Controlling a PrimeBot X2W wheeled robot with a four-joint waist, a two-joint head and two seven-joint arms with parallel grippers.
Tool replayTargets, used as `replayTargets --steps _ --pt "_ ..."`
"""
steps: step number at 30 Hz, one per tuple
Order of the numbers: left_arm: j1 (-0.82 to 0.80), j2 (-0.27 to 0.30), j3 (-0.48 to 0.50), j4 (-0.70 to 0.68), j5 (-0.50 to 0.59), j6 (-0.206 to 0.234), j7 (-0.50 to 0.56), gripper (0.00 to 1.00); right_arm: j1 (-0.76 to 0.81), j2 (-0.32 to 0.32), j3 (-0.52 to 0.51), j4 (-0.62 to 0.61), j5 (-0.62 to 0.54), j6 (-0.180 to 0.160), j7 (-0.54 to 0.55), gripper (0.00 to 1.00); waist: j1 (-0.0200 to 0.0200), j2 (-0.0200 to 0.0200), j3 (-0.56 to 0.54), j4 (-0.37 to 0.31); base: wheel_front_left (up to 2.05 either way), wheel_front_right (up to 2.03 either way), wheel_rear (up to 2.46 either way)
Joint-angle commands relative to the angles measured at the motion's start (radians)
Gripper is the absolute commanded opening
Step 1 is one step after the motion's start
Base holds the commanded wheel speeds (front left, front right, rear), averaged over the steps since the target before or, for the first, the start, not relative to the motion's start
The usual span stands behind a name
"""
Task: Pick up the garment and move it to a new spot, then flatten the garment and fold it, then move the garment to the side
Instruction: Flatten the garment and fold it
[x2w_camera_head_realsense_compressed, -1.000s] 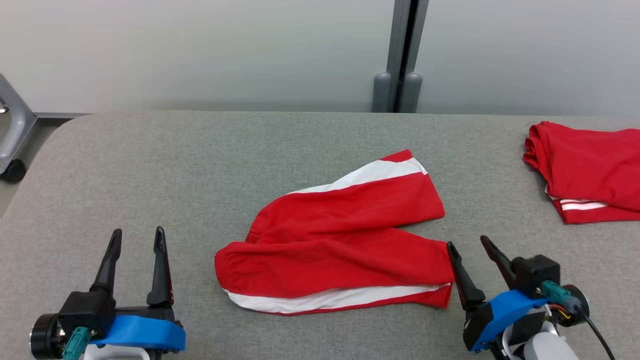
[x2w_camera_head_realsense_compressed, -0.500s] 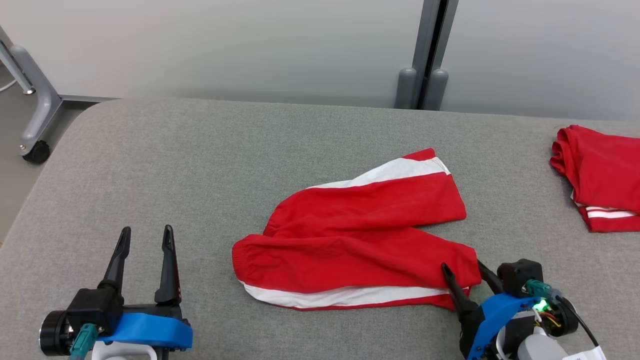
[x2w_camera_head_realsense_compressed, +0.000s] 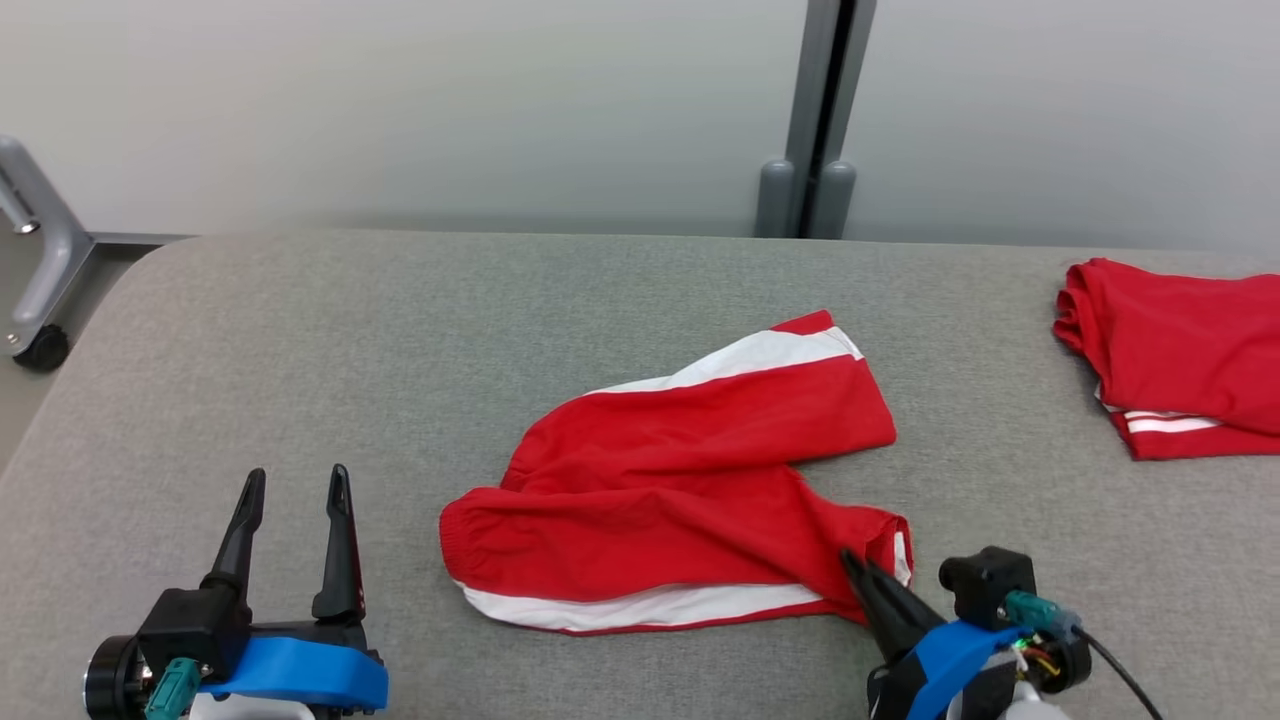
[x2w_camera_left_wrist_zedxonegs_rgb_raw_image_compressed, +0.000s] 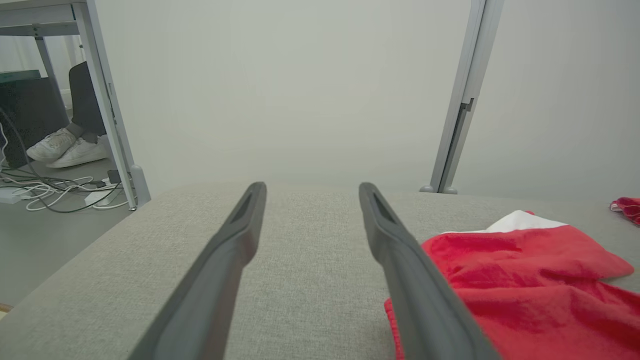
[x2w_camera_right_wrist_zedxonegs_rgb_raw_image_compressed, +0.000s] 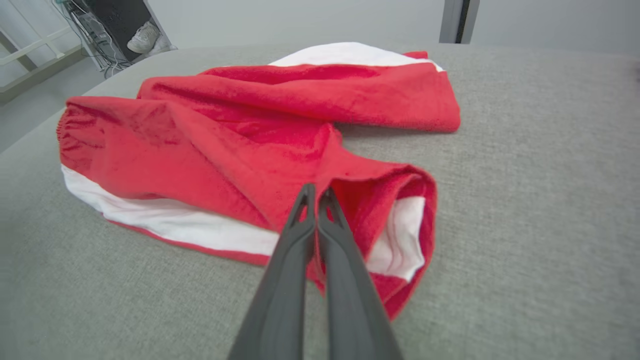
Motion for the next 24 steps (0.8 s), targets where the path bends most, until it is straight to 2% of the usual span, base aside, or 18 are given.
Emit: replayTargets --steps 1,8,16,20,24 --pt "0.008 -0.003 0.002 -0.001 0.007 -0.005 -0.005 1.00 0.025 -0.008 0.011 -0.032 0.014 0.000 0.012 0.00 0.0000 0.0000 -0.005 -0.010 0.00 0.00 0.00" --pt "0.017 -0.007 0.011 -0.007 0.004 -0.007 -0.005 1.00 0.182 -0.030 0.065 -0.296 0.088 0.000 0.163 0.00 0.0000 0.0000 -0.004 -0.054 0.00 0.00 0.00" --pt "0.006 -0.009 0.014 -0.011 0.004 -0.006 -0.005 1.00 0.313 -0.044 0.036 -0.587 0.158 0.000 0.392 0.00 0.0000 0.0000 0.003 -0.091 0.00 0.00 0.00" --pt "0.002 -0.009 0.013 -0.012 0.007 -0.006 -0.005 1.00 0.350 -0.037 0.017 -0.687 0.180 0.000 0.470 0.00 0.0000 0.0000 0.007 -0.099 0.00 0.00 0.00" --pt "-0.004 -0.007 0.009 -0.014 0.007 -0.006 -0.005 1.00 0.365 -0.029 -0.016 -0.721 0.168 0.000 0.493 0.00 0.0000 0.0000 0.012 -0.097 0.00 0.00 0.00"
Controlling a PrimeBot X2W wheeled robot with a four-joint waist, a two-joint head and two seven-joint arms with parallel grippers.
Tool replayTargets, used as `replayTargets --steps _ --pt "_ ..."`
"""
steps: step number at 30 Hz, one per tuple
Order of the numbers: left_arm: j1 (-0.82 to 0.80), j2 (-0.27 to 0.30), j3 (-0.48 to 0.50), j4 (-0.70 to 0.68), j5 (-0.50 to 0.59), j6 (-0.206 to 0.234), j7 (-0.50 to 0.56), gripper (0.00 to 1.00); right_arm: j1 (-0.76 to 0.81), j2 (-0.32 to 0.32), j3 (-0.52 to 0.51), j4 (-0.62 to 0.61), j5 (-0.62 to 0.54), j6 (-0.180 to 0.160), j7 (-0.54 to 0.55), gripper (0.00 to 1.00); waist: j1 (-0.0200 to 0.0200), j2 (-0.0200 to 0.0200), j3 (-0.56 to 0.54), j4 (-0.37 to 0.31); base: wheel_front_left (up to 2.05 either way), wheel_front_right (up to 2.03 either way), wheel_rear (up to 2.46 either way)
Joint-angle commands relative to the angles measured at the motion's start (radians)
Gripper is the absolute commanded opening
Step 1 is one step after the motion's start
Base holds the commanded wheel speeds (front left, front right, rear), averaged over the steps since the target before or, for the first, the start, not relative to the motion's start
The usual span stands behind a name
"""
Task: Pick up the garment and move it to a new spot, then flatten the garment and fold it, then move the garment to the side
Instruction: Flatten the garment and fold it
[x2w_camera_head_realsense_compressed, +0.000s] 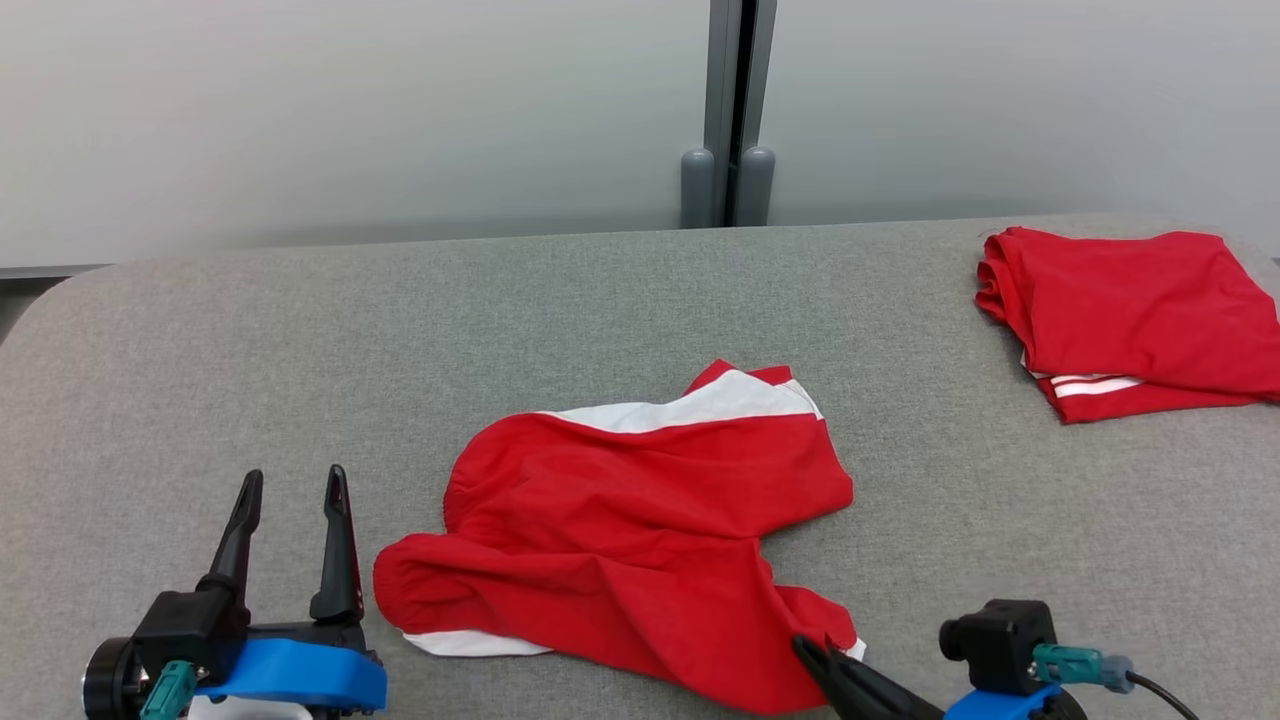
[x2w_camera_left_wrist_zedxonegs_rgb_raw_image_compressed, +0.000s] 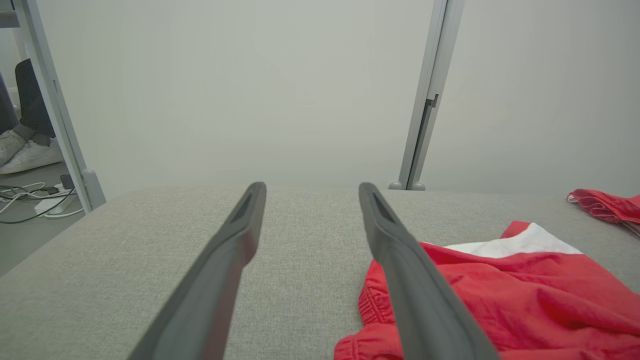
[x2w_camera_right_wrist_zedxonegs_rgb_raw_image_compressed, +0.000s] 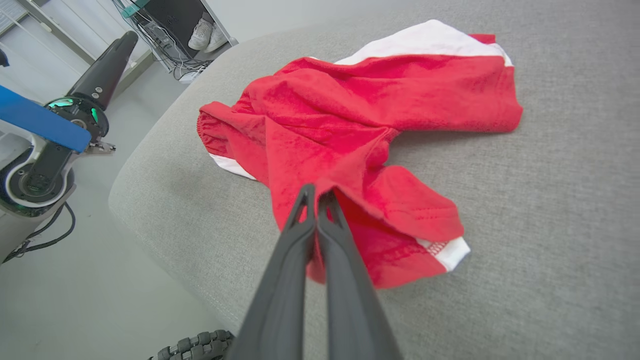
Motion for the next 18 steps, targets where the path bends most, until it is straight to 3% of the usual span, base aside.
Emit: replayTargets --steps 1,10,18 --pt "-0.013 0.004 -0.002 -0.004 0.005 -0.003 -0.005 1.00 0.017 0.006 -0.010 -0.006 -0.008 0.000 0.001 0.00 0.0000 0.0000 0.002 0.002 0.00 0.00 0.00" --pt "-0.022 0.011 0.000 -0.007 -0.001 -0.003 -0.005 1.00 -0.074 0.018 -0.055 0.019 -0.021 0.000 -0.077 0.00 0.0000 0.0000 0.020 0.015 0.00 0.00 0.00" --pt "-0.047 0.007 -0.020 -0.003 -0.007 -0.003 -0.005 1.00 -0.255 -0.001 -0.109 0.226 -0.053 0.000 -0.180 0.00 0.0000 0.0000 0.041 0.047 0.00 0.00 0.00"
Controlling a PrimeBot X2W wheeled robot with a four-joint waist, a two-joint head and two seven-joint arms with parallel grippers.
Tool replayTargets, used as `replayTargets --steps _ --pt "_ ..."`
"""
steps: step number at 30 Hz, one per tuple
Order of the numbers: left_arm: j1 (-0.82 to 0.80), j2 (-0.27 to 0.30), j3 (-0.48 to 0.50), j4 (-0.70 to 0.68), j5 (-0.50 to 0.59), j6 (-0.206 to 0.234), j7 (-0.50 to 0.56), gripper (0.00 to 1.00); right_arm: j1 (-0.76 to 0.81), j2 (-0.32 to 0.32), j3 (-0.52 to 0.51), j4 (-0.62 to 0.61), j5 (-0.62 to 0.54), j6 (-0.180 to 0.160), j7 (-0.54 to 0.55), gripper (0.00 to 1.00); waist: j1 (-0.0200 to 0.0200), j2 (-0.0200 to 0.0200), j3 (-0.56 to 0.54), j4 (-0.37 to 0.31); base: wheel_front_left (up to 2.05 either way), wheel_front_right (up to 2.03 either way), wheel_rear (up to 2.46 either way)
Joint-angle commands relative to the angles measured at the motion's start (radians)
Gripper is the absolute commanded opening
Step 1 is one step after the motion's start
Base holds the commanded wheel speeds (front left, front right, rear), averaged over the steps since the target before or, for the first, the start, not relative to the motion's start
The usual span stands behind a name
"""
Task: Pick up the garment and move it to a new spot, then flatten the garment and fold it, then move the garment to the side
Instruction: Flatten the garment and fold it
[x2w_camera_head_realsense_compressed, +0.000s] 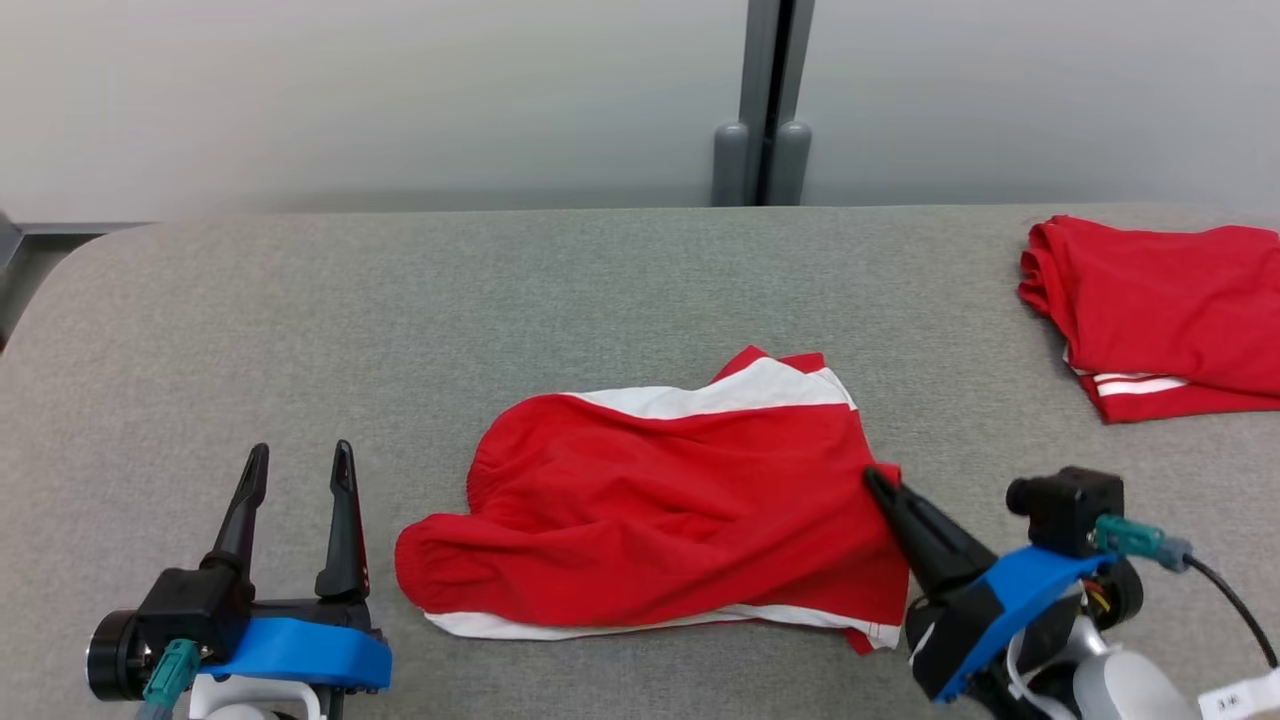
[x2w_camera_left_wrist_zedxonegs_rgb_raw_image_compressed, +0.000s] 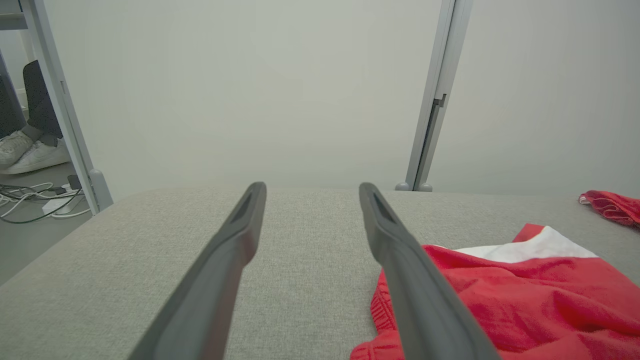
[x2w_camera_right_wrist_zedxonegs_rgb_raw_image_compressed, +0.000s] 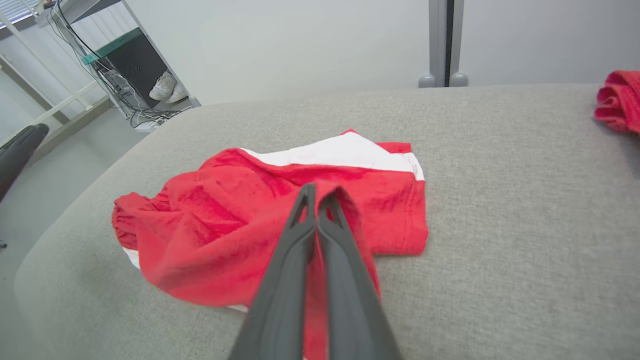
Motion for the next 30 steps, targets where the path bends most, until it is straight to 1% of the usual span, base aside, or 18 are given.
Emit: replayTargets --steps 1,3,4,6,11,18,19,20,21,24,26,30 --pt "-0.017 -0.002 -0.003 0.001 -0.004 -0.003 -0.004 1.00 -0.047 -0.011 -0.005 0.050 -0.011 0.000 -0.022 0.00 0.0000 0.0000 0.009 0.014 0.00 0.00 0.00" --pt "-0.021 -0.004 -0.007 0.002 -0.005 -0.003 -0.004 1.00 -0.095 -0.012 -0.009 0.128 -0.004 0.000 -0.044 0.00 0.0000 0.0000 0.015 0.026 0.00 0.00 0.00" --pt "-0.021 -0.004 -0.007 0.002 -0.005 -0.003 -0.004 1.00 -0.095 -0.012 -0.009 0.128 -0.004 0.000 -0.044 0.00 0.0000 0.0000 0.015 0.026 0.00 0.00 0.00" --pt "-0.025 -0.005 -0.012 0.005 -0.007 -0.003 -0.004 1.00 -0.146 -0.018 -0.008 0.205 -0.005 0.000 -0.070 0.00 0.0000 0.0000 0.023 0.038 0.00 0.00 0.00" --pt "-0.043 -0.004 -0.022 0.013 -0.013 -0.003 -0.004 1.00 -0.278 -0.027 0.001 0.425 -0.012 0.000 -0.140 0.00 0.0000 0.0000 0.042 0.065 0.00 0.00 0.00" --pt "-0.063 0.001 -0.031 0.016 -0.019 -0.003 -0.004 1.00 -0.449 -0.009 0.029 0.708 -0.010 0.000 -0.252 0.00 0.0000 0.0000 0.061 0.080 0.00 0.00 0.00" --pt "-0.064 0.001 -0.032 0.017 -0.018 -0.003 -0.004 1.00 -0.467 -0.004 0.040 0.742 -0.009 0.000 -0.262 0.12 0.0000 0.0000 0.062 0.081 0.00 0.00 0.00" --pt "-0.064 0.001 -0.032 0.019 -0.019 -0.003 -0.004 1.00 -0.482 0.001 0.050 0.769 -0.004 0.000 -0.272 0.53 0.0000 0.0000 0.062 0.080 0.00 0.00 0.00" --pt "-0.064 0.002 -0.032 0.020 -0.019 -0.003 -0.004 1.00 -0.497 0.003 0.059 0.794 0.001 0.000 -0.284 1.00 0.0000 0.0000 0.063 0.080 0.00 0.00 0.00" --pt "-0.064 0.002 -0.031 0.022 -0.019 -0.003 -0.004 1.00 -0.519 0.001 0.082 0.854 0.017 0.000 -0.330 1.00 0.0000 0.0000 0.059 0.073 0.00 0.00 0.00" --pt "-0.058 0.003 -0.032 0.024 -0.017 -0.003 -0.004 1.00 -0.523 -0.013 0.096 0.883 0.018 0.000 -0.365 1.00 0.0000 0.0000 0.053 0.067 0.00 0.00 0.00" --pt "-0.040 0.010 -0.023 0.027 -0.016 -0.003 -0.004 1.00 -0.502 -0.033 0.106 0.907 0.029 0.000 -0.423 1.00 0.0000 0.0000 0.034 0.045 0.00 0.00 0.00"
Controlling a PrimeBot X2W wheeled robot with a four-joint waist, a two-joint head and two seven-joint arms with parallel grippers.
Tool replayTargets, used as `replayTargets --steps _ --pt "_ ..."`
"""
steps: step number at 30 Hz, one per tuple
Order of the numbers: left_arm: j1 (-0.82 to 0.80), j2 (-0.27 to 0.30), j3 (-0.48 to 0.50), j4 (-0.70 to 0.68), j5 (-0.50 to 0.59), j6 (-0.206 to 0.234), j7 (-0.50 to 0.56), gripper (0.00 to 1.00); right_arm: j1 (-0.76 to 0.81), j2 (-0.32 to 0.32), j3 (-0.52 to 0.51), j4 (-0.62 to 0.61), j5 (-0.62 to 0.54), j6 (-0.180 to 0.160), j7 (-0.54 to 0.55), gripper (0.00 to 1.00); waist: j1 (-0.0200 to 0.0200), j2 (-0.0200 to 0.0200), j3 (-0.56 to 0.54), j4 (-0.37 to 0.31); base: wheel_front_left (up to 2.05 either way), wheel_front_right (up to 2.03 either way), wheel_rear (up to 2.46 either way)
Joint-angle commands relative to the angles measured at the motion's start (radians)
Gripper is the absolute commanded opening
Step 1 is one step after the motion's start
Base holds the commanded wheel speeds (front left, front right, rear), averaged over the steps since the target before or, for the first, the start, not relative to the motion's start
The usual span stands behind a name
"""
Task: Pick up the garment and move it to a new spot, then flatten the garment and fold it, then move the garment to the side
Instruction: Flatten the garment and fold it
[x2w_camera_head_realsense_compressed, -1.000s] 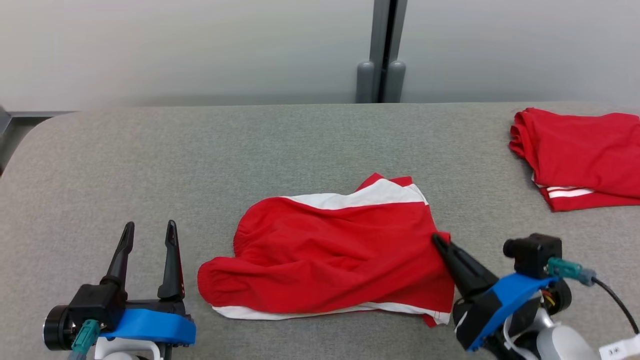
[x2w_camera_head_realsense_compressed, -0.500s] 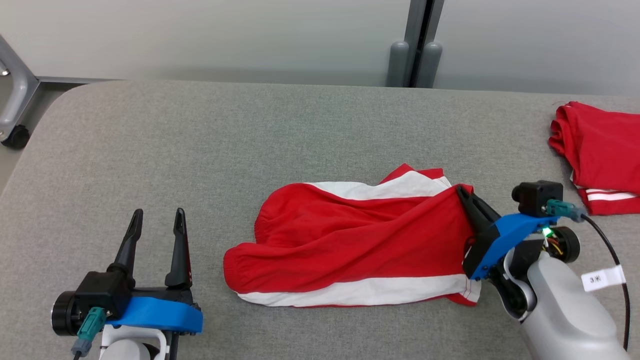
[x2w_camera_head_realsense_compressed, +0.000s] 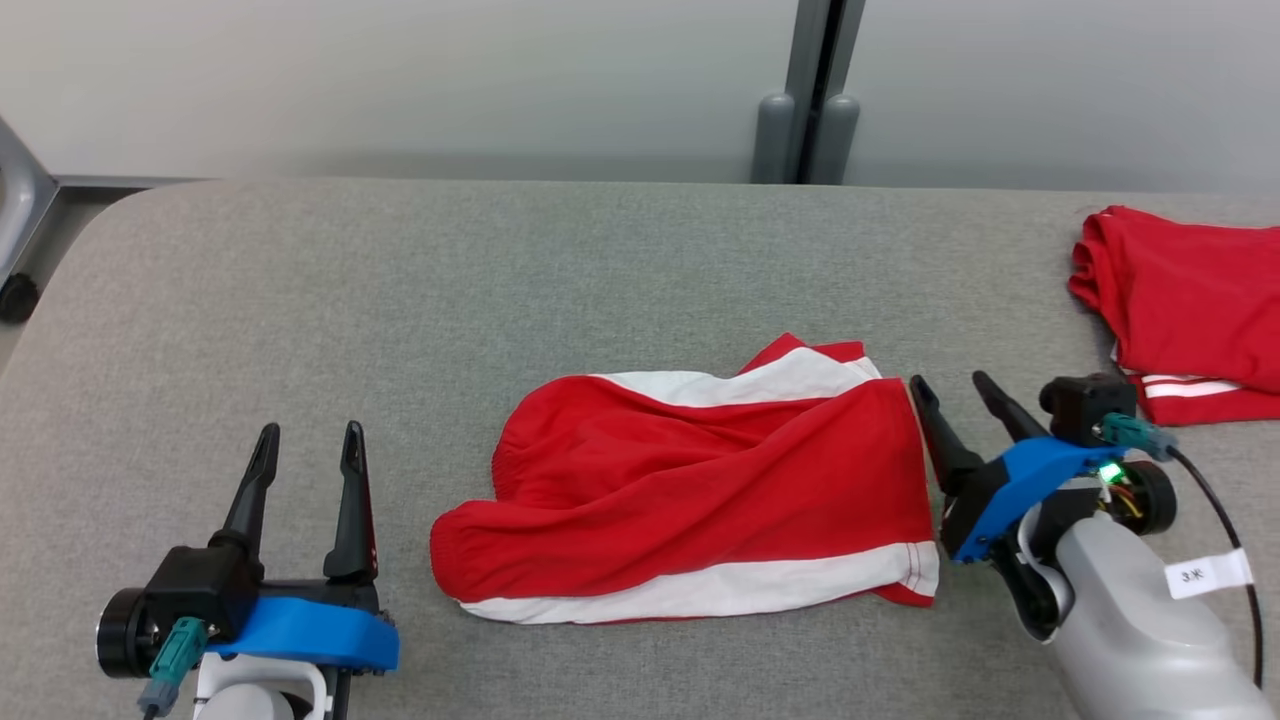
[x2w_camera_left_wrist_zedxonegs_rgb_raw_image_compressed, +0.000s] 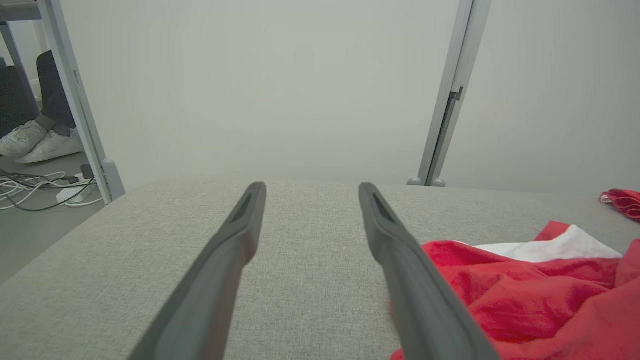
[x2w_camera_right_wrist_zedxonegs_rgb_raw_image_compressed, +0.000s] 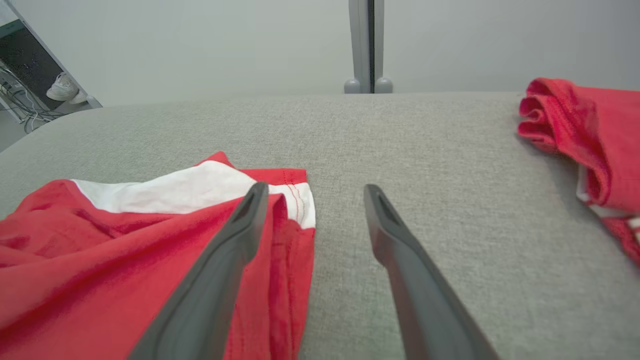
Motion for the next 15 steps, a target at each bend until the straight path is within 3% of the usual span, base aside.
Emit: replayTargets --steps 1,6,9,15 --pt "0.009 0.006 0.006 -0.001 0.004 -0.003 -0.005 1.00 0.013 -0.014 -0.003 -0.003 0.007 0.000 -0.012 1.00 -0.0001 0.0000 -0.011 -0.012 0.00 0.00 0.00" --pt "0.030 0.013 0.025 -0.008 0.009 -0.003 -0.005 1.00 0.058 -0.049 -0.044 -0.059 -0.010 0.000 -0.033 1.00 -0.0001 0.0000 -0.033 -0.041 0.00 0.00 0.00" --pt "0.043 0.017 0.034 -0.011 0.010 -0.003 -0.005 1.00 0.102 -0.060 -0.111 -0.162 -0.042 0.000 -0.033 1.00 -0.0001 0.0000 -0.042 -0.056 0.00 0.00 0.00" --pt "0.064 0.016 0.040 -0.012 0.015 -0.003 -0.005 1.00 0.234 -0.011 -0.219 -0.385 -0.145 0.000 -0.034 1.00 -0.0001 0.0000 -0.064 -0.074 0.00 0.00 0.00"
